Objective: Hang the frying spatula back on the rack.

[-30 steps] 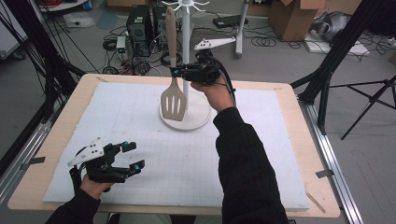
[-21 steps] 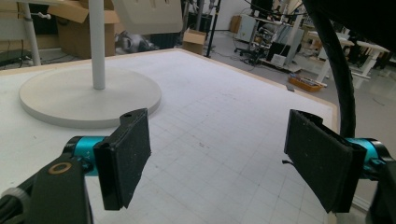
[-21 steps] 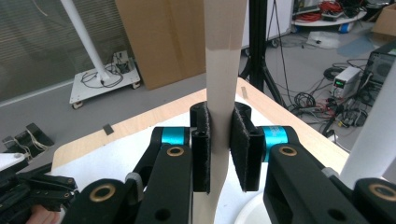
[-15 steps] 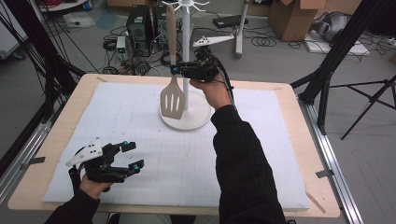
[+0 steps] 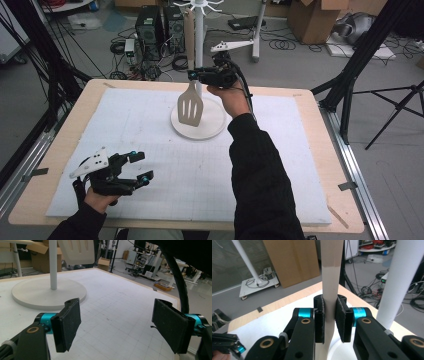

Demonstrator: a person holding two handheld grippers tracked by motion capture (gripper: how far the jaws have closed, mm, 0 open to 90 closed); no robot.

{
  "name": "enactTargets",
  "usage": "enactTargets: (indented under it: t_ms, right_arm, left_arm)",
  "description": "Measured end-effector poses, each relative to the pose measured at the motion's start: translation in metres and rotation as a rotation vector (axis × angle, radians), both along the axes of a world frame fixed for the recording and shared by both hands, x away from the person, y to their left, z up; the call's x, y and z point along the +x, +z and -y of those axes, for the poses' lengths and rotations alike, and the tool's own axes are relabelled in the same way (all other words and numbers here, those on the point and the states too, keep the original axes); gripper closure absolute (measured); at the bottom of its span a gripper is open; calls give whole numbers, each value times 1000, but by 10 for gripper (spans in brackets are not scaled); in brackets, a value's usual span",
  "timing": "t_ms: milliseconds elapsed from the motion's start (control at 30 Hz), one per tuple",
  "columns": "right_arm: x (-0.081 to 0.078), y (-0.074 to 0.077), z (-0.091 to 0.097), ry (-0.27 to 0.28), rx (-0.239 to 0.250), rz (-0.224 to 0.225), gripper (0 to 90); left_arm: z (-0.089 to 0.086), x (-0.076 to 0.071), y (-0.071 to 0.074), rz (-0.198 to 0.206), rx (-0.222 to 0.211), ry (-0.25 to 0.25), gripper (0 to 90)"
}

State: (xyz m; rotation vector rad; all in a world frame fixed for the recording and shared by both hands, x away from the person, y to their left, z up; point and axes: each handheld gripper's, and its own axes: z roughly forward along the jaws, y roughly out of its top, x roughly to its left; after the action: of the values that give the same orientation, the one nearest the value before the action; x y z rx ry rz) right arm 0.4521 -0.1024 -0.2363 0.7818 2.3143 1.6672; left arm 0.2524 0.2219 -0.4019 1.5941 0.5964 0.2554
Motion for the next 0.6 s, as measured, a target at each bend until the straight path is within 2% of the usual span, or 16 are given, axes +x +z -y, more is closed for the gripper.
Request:
enactTargets:
  t_ms: [267, 367, 600]
  right_arm:
    - [0, -6, 8, -34, 20, 35, 762]
    - [-2, -8, 13, -48, 50, 29, 702]
    - [-14, -17, 29, -77, 41, 45, 534]
  left_arm:
    - [0, 0, 0, -3, -1, 3, 233]
    - [-1, 0, 0, 0, 1, 4, 233]
    - [-2, 0, 0, -3, -15, 13, 230]
